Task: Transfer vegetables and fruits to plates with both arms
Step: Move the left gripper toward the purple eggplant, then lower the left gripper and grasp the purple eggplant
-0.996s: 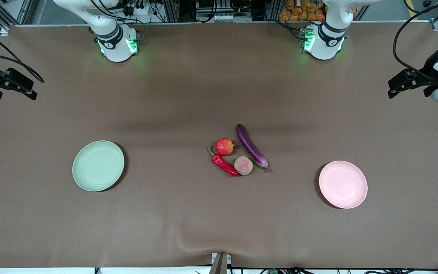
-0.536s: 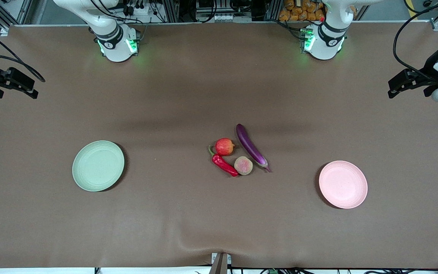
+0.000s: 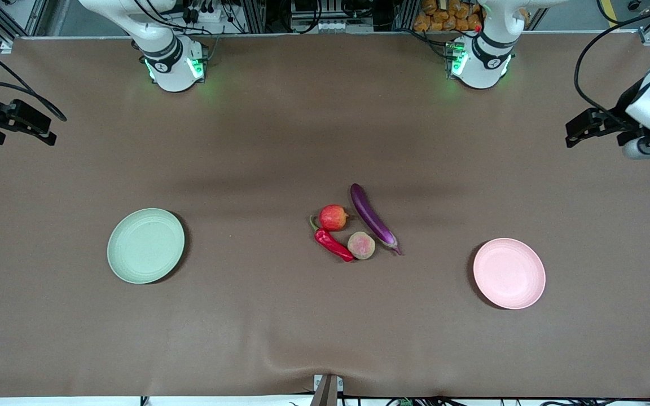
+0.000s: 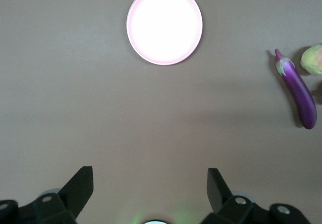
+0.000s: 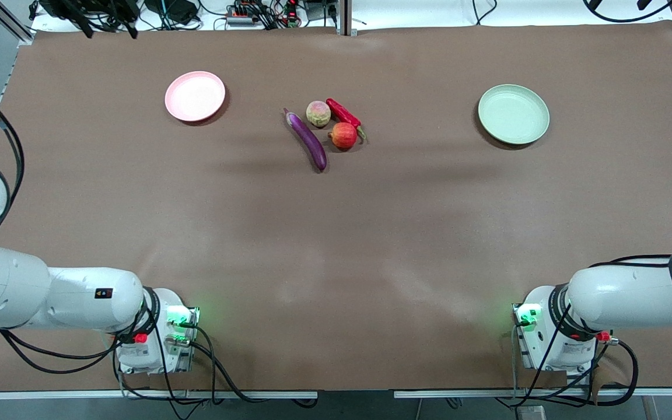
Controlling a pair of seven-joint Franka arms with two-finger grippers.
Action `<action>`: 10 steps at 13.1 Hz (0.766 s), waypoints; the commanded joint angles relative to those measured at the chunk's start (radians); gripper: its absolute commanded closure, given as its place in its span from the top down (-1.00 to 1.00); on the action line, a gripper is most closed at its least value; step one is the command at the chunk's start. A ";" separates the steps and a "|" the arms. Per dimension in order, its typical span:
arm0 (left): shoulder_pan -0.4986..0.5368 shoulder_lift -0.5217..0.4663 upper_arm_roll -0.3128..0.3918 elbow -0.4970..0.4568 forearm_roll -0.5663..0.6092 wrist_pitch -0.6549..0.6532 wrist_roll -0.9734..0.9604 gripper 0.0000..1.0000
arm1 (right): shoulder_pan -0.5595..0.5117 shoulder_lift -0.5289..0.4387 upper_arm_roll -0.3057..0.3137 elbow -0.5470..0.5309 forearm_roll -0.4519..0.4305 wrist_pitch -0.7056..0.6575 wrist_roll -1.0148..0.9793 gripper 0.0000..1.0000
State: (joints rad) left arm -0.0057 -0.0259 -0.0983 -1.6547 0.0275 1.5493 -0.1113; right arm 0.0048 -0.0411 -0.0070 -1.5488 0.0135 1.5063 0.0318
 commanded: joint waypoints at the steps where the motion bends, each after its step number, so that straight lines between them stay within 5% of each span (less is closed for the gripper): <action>1: -0.002 0.062 -0.067 -0.007 -0.011 0.032 -0.123 1.00 | -0.003 0.012 0.002 0.026 0.000 -0.017 0.005 1.00; 6: -0.008 0.249 -0.273 -0.066 -0.009 0.311 -0.658 1.00 | 0.001 0.012 0.002 0.026 0.000 -0.018 0.007 1.00; 10: -0.117 0.395 -0.282 -0.083 0.020 0.510 -0.917 1.00 | 0.001 0.012 0.002 0.024 0.000 -0.021 0.007 1.00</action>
State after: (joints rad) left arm -0.0822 0.3218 -0.3810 -1.7434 0.0243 2.0012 -0.9251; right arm 0.0050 -0.0391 -0.0059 -1.5482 0.0138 1.5039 0.0319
